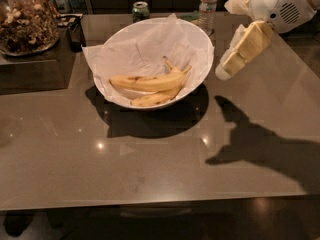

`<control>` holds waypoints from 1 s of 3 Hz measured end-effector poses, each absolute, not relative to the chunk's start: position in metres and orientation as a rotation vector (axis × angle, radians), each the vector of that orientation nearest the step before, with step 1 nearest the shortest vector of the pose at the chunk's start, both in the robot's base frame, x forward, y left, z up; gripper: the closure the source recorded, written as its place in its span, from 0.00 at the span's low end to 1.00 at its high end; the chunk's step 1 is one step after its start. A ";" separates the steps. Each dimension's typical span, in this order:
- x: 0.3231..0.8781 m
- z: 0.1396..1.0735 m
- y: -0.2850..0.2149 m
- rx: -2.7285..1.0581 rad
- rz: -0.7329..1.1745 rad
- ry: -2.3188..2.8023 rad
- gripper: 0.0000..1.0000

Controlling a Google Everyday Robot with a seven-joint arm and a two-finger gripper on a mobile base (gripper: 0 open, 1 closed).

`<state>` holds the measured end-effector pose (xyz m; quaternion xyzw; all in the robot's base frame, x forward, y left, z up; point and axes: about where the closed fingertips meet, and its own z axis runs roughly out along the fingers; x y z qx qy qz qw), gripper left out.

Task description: Pick banana from white bowl

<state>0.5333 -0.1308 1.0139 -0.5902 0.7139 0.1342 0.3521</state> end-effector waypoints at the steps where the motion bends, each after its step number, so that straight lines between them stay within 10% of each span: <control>1: 0.533 1.012 -0.128 -1.502 0.362 1.840 0.00; 3: 0.567 0.998 -0.056 -1.502 0.562 1.724 0.00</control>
Offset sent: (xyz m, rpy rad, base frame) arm 0.0377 0.0709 -0.0209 0.2518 0.0260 0.0657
